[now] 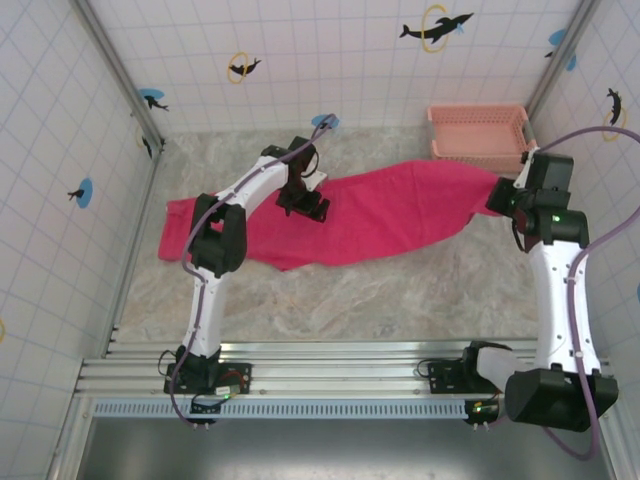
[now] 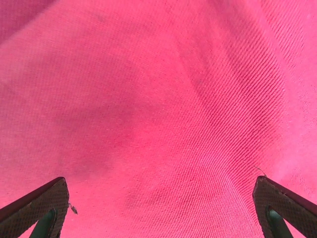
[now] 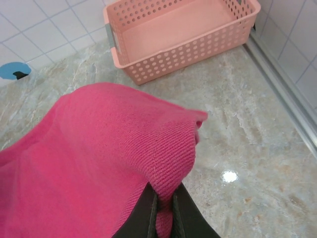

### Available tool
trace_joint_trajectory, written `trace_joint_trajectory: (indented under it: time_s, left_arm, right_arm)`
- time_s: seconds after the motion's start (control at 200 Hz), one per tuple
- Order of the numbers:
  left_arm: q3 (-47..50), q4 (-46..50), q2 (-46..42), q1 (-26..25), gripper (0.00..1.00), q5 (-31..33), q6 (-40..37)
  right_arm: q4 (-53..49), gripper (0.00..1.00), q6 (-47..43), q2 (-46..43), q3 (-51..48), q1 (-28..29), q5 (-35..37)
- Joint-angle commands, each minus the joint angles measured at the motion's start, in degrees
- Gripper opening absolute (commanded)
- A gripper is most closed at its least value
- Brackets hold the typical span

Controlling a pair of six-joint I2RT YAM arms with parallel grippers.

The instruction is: Roll up the long pants

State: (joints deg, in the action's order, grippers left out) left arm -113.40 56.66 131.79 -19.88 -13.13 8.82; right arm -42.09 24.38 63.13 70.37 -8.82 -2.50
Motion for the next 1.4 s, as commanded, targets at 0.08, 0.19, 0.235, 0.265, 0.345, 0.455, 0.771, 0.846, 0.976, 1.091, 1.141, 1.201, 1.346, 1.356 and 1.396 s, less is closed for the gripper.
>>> trace_joint_trajectory:
  time_s: [0.08,0.19,0.235,0.265,0.345,0.455,0.771,0.846,0.976,1.091,1.141,1.201,1.346,1.356,1.396]
  left_arm:
    - [-0.48,2.16,-2.13,0.32,0.97,-2.18,-1.09]
    - [0.03,0.82,-2.94,-0.39,0.97,-4.28,0.06]
    - [-0.02,0.24,-2.99,-1.09,0.97,-5.06,0.76]
    - [-0.14,-0.03,-2.94,-1.50,0.97,-5.80,1.29]
    - [-0.33,-1.01,-2.37,-2.94,0.98,-8.67,3.03]
    - [-0.06,-2.83,-1.91,-5.58,0.98,-11.37,5.28]
    - [1.32,-12.65,1.99,-13.63,0.98,-20.51,16.15]
    - [0.49,-13.83,5.05,-14.67,0.98,-22.34,18.04]
    - [1.11,-16.96,6.45,-15.36,0.98,-23.49,21.19]
    - [1.62,-19.42,7.64,-15.48,0.98,-23.26,23.92]
    - [1.13,-20.34,8.33,-15.65,0.98,-23.32,25.30]
    - [-0.20,-21.14,9.06,-16.22,0.98,-22.94,26.58]
    - [-5.60,-21.83,11.19,-18.08,0.98,-23.35,30.39]
    - [-5.73,-22.07,11.21,-18.15,0.97,-23.70,30.78]
    - [-5.55,-23.43,10.84,-18.04,0.97,-24.87,32.42]
  right_arm:
    - [-4.73,0.00,-2.59,1.78,8.61,-1.88,5.91]
    - [-6.56,0.00,-3.85,3.88,12.64,-2.95,4.45]
    - [-6.83,0.00,-3.96,4.53,13.68,-3.14,3.99]
    - [-6.60,0.00,-4.17,4.96,14.06,-3.13,3.47]
    - [-6.85,0.00,-4.63,5.68,15.18,-3.31,3.09]
    - [-6.69,0.00,-5.20,5.87,16.20,-3.29,3.06]
    - [-8.25,0.00,-7.08,6.65,20.91,-3.31,0.71]
    - [-8.18,0.00,-7.33,7.05,21.44,-3.31,0.15]
    - [-8.19,0.00,-7.75,7.75,22.42,-3.40,-0.92]
    - [-8.30,0.00,-8.04,8.94,23.95,-3.64,-1.77]
    - [-8.31,0.00,-8.04,9.56,24.86,-3.73,-2.43]
    - [-8.62,0.00,-8.03,10.60,26.33,-3.97,-3.28]
    - [-9.19,0.00,-7.98,13.11,30.65,-3.89,-5.70]
    - [-9.27,0.00,-7.91,13.32,31.04,-3.89,-5.94]
    - [-9.89,0.00,-7.80,14.14,32.72,-3.67,-6.89]
